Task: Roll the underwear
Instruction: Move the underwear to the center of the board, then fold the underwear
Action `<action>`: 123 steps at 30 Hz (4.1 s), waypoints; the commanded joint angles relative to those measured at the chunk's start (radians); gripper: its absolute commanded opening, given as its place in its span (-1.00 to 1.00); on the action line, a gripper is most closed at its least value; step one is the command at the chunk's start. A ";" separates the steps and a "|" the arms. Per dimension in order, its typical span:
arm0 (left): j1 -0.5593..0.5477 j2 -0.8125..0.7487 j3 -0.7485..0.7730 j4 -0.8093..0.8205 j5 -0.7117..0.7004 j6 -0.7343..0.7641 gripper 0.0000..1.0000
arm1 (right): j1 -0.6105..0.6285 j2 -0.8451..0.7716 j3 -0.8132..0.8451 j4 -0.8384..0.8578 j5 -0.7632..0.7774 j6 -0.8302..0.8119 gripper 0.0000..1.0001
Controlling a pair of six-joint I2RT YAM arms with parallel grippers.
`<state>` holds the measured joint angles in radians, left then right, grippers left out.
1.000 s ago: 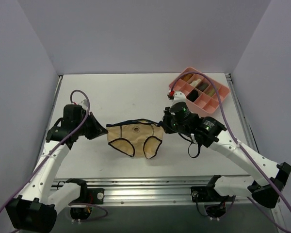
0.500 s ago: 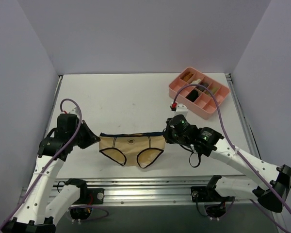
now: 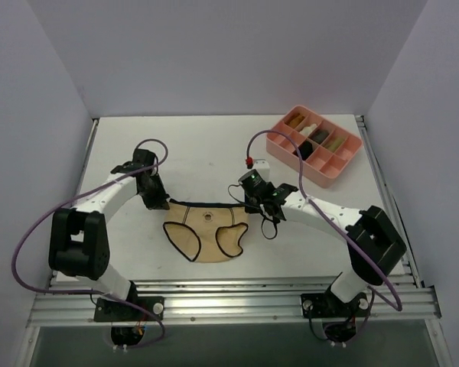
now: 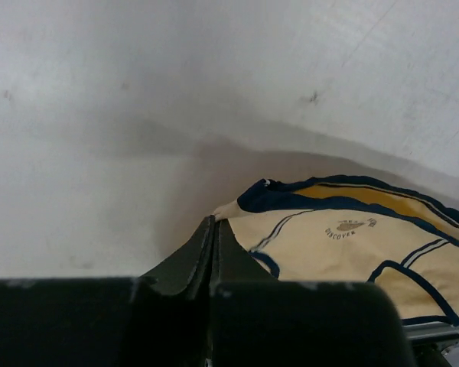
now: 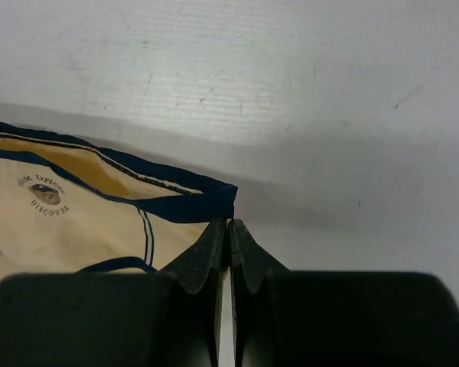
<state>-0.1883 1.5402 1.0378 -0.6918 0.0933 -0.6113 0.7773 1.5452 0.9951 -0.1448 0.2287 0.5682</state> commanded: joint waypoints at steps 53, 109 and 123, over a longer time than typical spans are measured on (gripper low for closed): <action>-0.079 0.305 0.312 0.034 0.048 0.045 0.08 | -0.196 0.167 0.037 0.099 -0.310 0.061 -0.74; -0.165 0.264 0.321 0.049 0.088 0.094 0.14 | -0.234 0.089 -0.128 -0.053 -0.152 0.306 -0.46; -0.125 0.322 0.364 0.041 0.146 0.120 0.12 | -0.262 0.043 -0.216 0.050 -0.160 0.277 -1.00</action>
<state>-0.3073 1.8503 1.3724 -0.6472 0.2043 -0.5068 0.5327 1.6260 0.8257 -0.0750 0.0551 0.8585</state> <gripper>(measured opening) 0.565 0.007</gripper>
